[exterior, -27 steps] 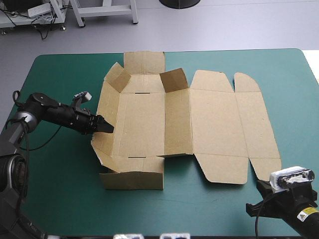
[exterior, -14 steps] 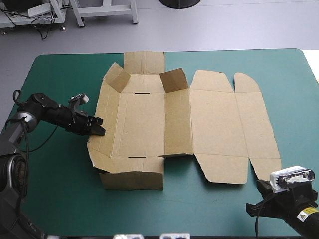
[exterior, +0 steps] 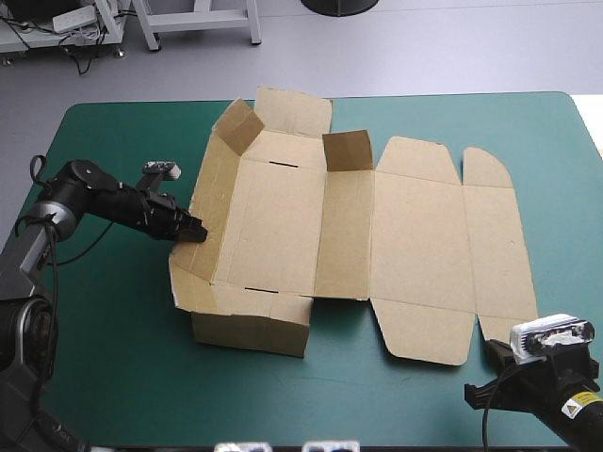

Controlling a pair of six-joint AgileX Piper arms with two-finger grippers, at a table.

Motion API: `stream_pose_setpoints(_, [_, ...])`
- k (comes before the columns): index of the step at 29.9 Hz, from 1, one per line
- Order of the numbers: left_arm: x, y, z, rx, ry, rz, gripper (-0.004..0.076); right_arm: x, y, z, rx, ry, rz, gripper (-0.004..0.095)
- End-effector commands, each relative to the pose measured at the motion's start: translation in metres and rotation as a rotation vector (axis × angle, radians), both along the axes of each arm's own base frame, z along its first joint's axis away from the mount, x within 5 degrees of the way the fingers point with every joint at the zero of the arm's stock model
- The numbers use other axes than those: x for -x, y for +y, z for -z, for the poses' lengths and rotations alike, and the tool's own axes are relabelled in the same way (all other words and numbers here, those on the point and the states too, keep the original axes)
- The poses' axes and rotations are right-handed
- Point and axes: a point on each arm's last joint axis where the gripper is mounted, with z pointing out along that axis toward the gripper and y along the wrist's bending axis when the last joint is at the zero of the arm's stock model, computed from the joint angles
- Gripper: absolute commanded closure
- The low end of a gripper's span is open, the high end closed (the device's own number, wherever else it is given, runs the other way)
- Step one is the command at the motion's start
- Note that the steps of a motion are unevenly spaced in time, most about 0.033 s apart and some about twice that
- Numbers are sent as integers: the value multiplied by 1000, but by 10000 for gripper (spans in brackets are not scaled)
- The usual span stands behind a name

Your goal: Fold the box

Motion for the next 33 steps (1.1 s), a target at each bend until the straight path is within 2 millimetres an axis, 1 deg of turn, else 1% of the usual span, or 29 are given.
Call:
stream_pose_setpoints(1, [6,-18,-72,13,-281,78,733,-5,2,-12,-35,-58,1,913])
stream_pose_setpoints(7, [13,-40,-147,4,-529,158,733,-6,1,-13,-17,-81,-8,913])
stream_pose_setpoints(11, [22,-52,-189,-12,-658,227,733,-7,1,-17,-34,-115,1,913])
stream_pose_setpoints(13, [28,-60,-204,-67,-723,297,733,-8,3,-21,-46,-153,-12,913])
stream_pose_setpoints(15, [35,-70,-212,-134,-767,381,733,-7,5,-29,-51,-197,-35,913])
stream_pose_setpoints(17, [41,-80,-216,-237,-795,451,733,-6,6,-38,-54,-242,-44,913])
stream_pose_setpoints(20, [45,-94,-215,-421,-832,518,733,-3,5,-54,-57,-310,-36,913])
stream_pose_setpoints(23, [48,-112,-215,-561,-895,570,733,0,5,-71,-56,-362,-32,913])
stream_pose_setpoints(25, [53,-126,-216,-611,-937,609,733,-1,5,-80,-57,-373,-35,913])
stream_pose_setpoints(29, [70,-154,-215,-638,-964,708,733,-9,7,-98,-46,-391,-61,916])
stream_pose_setpoints(31, [76,-164,-215,-690,-986,736,733,-14,7,-109,-33,-408,-78,928])
stream_pose_setpoints(33, [80,-171,-217,-746,-1018,726,733,-17,7,-121,-21,-430,-89,928])
